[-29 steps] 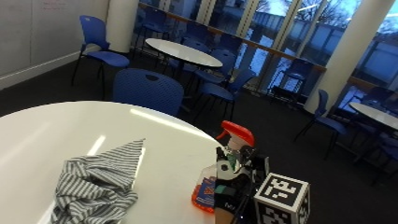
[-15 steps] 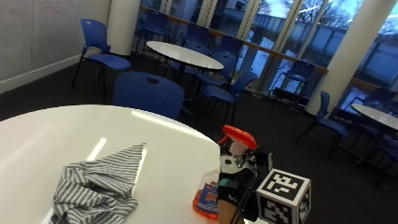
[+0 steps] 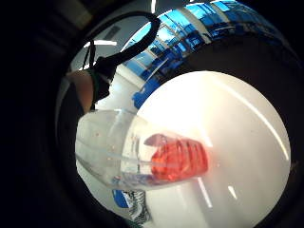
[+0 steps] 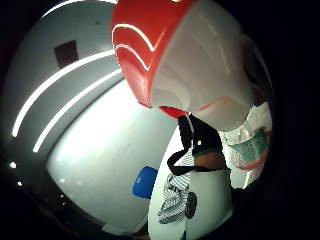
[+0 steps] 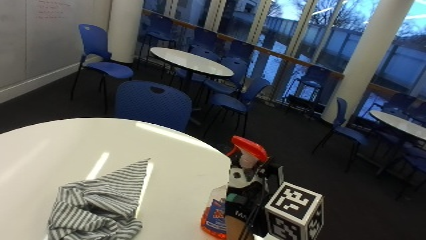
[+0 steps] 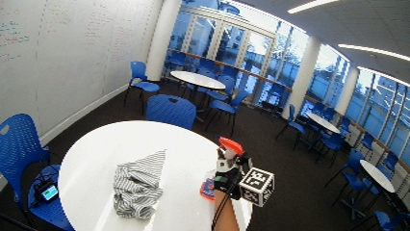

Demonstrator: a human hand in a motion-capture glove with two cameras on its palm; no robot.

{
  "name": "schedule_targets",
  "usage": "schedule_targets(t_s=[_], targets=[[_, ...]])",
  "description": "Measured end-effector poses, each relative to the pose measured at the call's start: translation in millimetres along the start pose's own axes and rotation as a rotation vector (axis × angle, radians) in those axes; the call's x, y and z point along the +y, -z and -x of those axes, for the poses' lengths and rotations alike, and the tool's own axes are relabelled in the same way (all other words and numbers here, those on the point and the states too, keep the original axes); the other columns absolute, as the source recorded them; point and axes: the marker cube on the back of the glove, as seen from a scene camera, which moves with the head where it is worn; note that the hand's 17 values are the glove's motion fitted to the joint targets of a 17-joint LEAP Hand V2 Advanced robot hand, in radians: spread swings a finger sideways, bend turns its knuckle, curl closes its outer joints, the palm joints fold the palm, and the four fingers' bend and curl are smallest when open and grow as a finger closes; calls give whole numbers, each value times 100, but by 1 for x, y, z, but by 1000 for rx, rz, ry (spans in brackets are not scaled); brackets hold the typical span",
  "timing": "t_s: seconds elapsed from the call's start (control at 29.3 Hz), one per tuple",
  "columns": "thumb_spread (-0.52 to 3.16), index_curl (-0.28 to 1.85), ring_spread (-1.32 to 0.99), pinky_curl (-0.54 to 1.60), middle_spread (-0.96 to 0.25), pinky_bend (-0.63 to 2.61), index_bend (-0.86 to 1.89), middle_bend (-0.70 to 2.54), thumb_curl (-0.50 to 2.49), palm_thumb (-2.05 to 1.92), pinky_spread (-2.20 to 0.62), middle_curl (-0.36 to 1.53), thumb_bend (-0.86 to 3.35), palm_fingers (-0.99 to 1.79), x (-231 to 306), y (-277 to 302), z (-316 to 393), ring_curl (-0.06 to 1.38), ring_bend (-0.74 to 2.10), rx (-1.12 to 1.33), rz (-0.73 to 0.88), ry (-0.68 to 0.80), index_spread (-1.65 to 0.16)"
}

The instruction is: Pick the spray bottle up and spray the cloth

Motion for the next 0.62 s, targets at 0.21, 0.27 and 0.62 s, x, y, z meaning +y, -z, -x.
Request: schedule_targets(t_s=[0.21, 0.27, 0.62], targets=[[98, 33, -16, 28, -19, 17, 17, 43, 45, 86, 1, 46, -1, 114, -2, 5, -5, 41, 53, -23, -59, 45, -30], [94, 33, -16, 30, -19, 20, 15, 43, 47, 88, -1, 46, -1, 118, -3, 7, -6, 42, 54, 4, -92, 83, -30], [100, 31, -21, 41, -22, 55, 10, 44, 49, 78, -24, 48, -3, 134, -10, 21, -1, 46, 64, 150, -249, 269, -30]])
